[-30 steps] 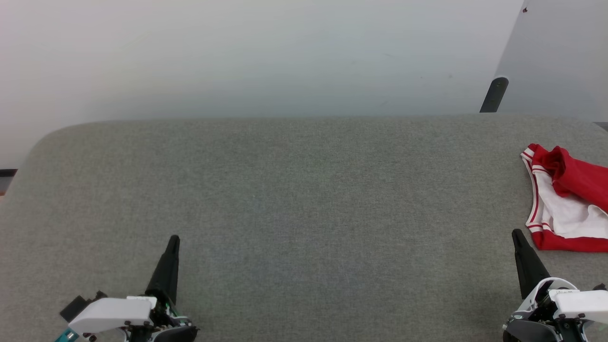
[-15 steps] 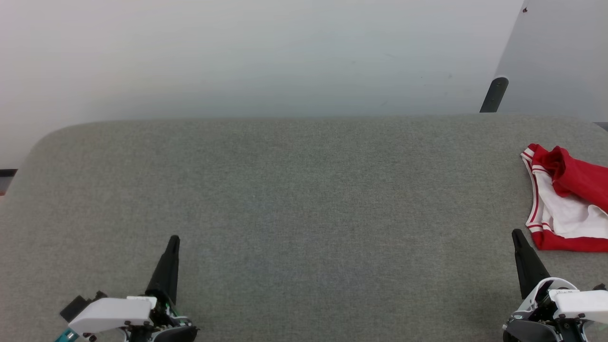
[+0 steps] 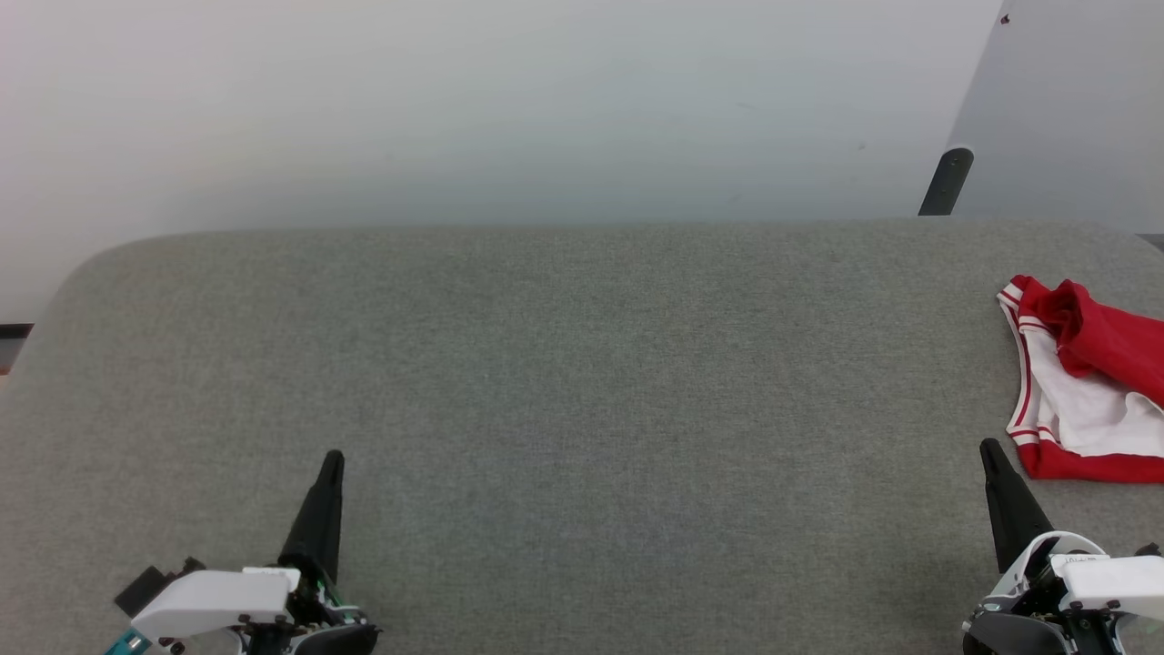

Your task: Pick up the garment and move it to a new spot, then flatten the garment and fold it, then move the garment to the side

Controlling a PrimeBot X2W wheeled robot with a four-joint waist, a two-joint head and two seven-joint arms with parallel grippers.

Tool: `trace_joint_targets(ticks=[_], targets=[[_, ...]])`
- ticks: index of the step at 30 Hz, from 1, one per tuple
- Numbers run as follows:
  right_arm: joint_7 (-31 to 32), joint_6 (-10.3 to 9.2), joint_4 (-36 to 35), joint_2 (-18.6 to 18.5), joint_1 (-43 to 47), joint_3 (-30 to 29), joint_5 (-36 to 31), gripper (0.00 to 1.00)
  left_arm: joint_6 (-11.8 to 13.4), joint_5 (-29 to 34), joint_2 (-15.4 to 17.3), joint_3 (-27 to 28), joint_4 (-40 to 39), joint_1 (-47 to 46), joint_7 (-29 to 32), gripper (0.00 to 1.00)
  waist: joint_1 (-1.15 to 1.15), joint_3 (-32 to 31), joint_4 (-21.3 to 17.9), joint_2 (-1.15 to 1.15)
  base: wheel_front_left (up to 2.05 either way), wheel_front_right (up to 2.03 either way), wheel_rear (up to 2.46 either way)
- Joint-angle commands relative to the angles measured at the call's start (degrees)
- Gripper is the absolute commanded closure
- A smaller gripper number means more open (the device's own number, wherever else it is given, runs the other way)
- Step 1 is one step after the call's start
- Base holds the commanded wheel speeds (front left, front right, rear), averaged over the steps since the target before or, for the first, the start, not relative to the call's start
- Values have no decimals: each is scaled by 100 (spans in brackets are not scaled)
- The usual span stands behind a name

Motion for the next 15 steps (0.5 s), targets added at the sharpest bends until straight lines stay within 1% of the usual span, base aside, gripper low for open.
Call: trace_joint_targets(ticks=[1,15], targets=[[6,2,1,19,-20,2,22,100,-33,-8,-3,17,5,-55,16,100,0,0,0,0,0,0,0],[6,2,1,19,-20,2,22,100,-33,-8,-3,18,5,-55,16,100,0,0,0,0,0,0,0]])
